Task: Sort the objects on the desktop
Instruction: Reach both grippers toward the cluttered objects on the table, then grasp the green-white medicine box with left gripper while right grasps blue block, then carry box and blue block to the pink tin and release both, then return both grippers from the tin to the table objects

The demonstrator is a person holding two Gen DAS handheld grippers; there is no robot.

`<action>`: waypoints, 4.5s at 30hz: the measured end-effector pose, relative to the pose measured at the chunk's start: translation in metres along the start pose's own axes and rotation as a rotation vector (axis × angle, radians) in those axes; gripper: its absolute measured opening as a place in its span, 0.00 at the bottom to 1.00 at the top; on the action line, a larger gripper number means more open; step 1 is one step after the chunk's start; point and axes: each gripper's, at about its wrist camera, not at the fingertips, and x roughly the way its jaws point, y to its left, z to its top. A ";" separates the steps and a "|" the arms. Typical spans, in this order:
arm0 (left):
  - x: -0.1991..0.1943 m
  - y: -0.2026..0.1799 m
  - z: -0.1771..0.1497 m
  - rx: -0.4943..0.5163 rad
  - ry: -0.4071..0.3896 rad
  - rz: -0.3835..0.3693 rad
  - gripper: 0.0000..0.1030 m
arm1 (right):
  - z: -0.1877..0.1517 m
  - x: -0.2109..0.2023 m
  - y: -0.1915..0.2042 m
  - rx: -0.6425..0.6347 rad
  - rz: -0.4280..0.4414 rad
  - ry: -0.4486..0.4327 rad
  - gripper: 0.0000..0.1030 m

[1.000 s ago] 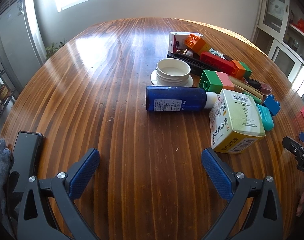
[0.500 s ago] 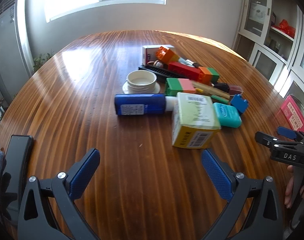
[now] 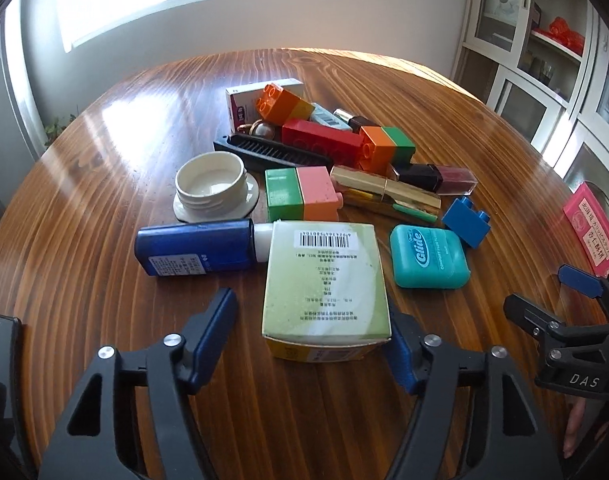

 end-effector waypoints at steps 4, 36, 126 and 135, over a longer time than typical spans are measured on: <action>0.000 0.003 0.002 0.002 -0.011 -0.036 0.46 | 0.000 0.000 0.000 -0.002 0.000 0.000 1.00; -0.004 0.028 -0.002 -0.106 -0.032 -0.127 0.46 | 0.050 0.023 0.028 0.064 0.343 -0.022 0.43; -0.054 -0.269 0.048 0.317 -0.216 -0.211 0.80 | -0.078 -0.164 -0.219 0.550 -0.187 -0.565 0.84; -0.050 -0.224 0.049 0.253 -0.212 -0.147 0.82 | -0.063 -0.163 -0.180 0.455 -0.180 -0.606 0.86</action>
